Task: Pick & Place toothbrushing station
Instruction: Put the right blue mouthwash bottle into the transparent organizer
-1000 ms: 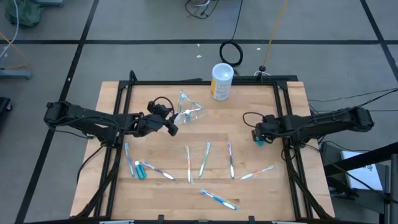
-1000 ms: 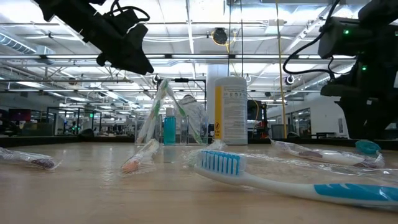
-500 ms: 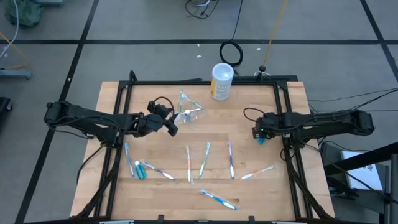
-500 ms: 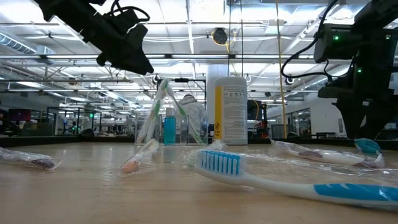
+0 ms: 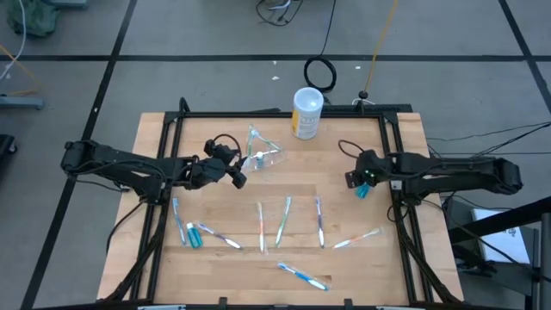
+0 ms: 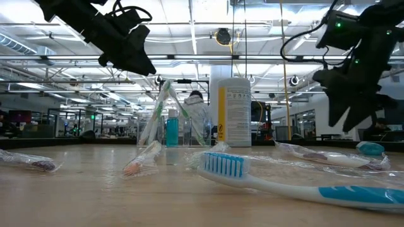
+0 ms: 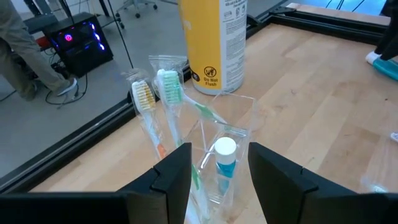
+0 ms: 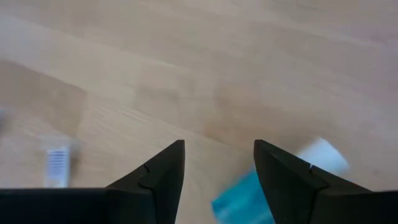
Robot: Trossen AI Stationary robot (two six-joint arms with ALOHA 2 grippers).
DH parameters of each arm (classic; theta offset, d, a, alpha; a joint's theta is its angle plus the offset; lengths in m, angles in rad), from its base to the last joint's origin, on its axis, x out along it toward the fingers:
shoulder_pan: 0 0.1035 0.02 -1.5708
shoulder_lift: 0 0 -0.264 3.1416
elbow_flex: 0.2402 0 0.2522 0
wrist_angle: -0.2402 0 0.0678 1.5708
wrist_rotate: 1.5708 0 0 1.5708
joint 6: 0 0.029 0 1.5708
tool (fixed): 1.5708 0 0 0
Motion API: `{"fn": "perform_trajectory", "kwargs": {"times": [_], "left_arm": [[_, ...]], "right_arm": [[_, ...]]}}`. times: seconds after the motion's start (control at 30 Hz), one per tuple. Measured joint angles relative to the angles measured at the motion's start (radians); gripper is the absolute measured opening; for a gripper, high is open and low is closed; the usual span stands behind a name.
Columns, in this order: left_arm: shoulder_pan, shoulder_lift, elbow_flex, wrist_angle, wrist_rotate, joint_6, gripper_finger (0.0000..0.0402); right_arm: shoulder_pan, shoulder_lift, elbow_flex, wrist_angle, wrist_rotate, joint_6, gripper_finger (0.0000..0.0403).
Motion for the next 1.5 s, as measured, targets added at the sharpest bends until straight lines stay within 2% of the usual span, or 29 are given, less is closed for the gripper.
{"fn": "perform_trajectory", "kwargs": {"times": [0.2, 0.5, 0.7, 0.83, 1.07, 1.23, 1.5], "left_arm": [[0.000, 0.000, 0.000, 0.000, 0.000, 0.000, 0.0161], [0.000, 0.000, 0.000, 0.000, 0.000, -0.001, 0.0161], [0.000, 0.000, 0.000, 0.000, 0.000, -0.001, 0.0161], [0.000, 0.000, 0.000, 0.000, 0.000, -0.001, 0.0161], [0.000, 0.000, 0.000, 0.000, 0.000, -0.003, 0.0161], [0.000, 0.000, 0.000, 0.000, 0.000, -0.002, 0.0161], [0.000, 0.000, 0.000, 0.000, 0.000, -0.002, 0.0161]], "right_arm": [[0.000, -0.030, 0.000, -0.219, 0.008, 0.045, 0.0165], [0.000, -0.016, -0.022, -0.180, 0.081, 0.146, 0.0153], [0.000, 0.016, -0.109, -0.125, 0.056, 0.202, 0.0153], [0.001, 0.011, -0.153, -0.064, 0.081, 0.206, 0.0153], [0.001, 0.011, -0.177, 0.017, 0.102, 0.102, 0.0152], [0.001, 0.011, -0.179, 0.062, 0.115, 0.047, 0.0129], [0.001, 0.013, -0.185, 0.302, 0.104, -0.081, 0.0108]]}}
